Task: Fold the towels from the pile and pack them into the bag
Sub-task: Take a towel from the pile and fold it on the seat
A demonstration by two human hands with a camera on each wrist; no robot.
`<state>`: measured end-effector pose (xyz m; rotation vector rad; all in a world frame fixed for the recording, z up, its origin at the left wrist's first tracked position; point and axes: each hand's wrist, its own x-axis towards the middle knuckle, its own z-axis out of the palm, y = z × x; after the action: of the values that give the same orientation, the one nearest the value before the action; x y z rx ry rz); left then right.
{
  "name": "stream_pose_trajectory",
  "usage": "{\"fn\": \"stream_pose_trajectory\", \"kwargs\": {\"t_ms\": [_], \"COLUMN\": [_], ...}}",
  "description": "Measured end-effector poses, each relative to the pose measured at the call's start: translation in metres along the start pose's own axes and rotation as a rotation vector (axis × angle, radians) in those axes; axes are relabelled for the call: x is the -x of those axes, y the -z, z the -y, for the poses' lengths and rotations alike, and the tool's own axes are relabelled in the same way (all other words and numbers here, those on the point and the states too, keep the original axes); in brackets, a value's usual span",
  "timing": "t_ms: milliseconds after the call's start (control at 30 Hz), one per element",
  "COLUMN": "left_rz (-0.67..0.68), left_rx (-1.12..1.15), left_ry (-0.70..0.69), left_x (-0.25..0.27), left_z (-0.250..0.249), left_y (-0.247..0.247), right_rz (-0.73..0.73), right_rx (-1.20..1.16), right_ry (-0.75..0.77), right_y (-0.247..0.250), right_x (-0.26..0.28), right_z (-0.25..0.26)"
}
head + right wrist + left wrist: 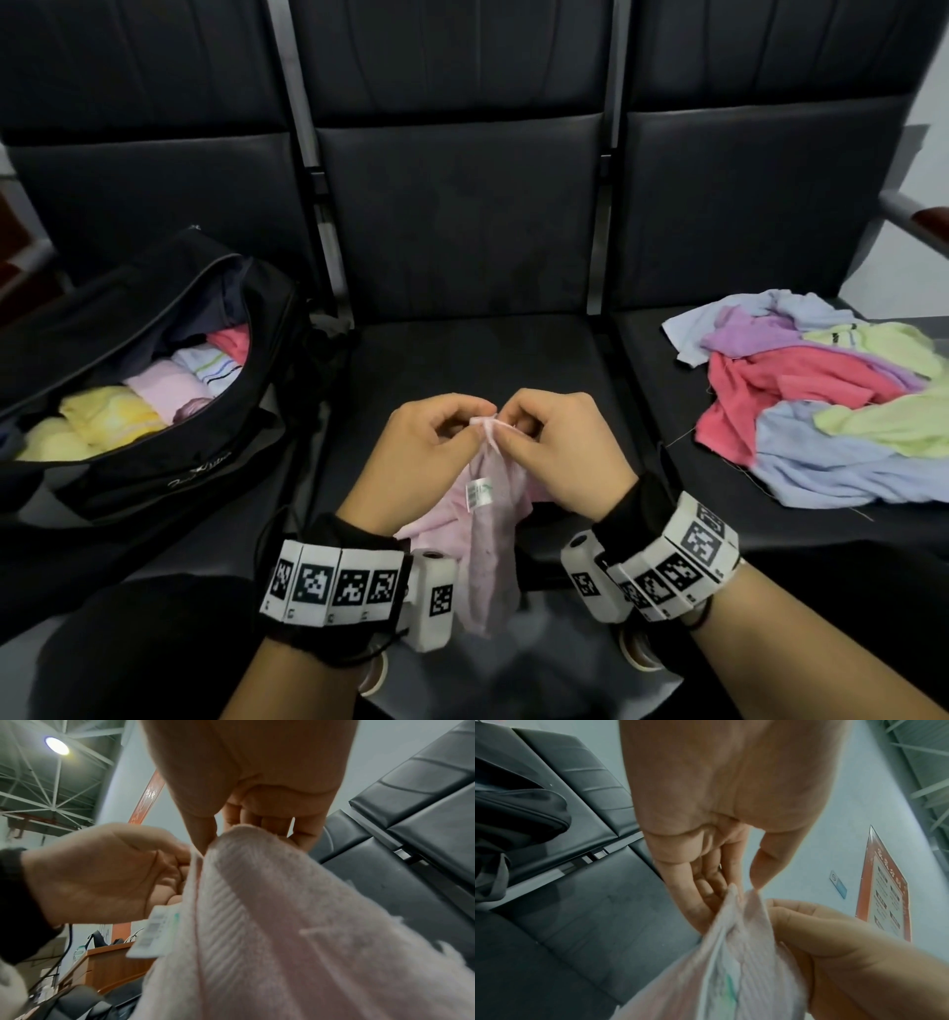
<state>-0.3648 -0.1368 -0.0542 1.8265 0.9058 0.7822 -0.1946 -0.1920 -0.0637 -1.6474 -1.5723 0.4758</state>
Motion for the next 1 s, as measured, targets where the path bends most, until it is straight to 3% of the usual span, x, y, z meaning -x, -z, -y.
{"fn": "stream_pose_trajectory", "kwargs": {"t_ms": [267,467,600,767,1000], "left_rz": [0.007,-0.061,-0.199,-0.432,-0.704], "left_rx": [-0.056,-0.081,-0.107,-0.080,-0.125], "left_ry": [0.011,-0.035,-0.105,-0.173,-0.237], "left_x": [0.002,0.004,0.004,0.002,0.000], "left_z": [0.003,0.010,0.016,0.018,0.018], "left_y": [0.003,0.000,0.004,0.022,0.055], "right_rz": [0.050,0.065,0.216,0.422,0.524], "right_rx": [0.027,-0.055,-0.012,0.340,0.688], "right_ry": [-0.013,0.000,0.005,0.018,0.060], "right_y": [-0.003,-0.005,-0.004,0.001,0.003], "right_x": [0.001,0.002,0.004,0.012,0.021], "right_z": [0.003,0.003,-0.021,-0.069,-0.108]}}
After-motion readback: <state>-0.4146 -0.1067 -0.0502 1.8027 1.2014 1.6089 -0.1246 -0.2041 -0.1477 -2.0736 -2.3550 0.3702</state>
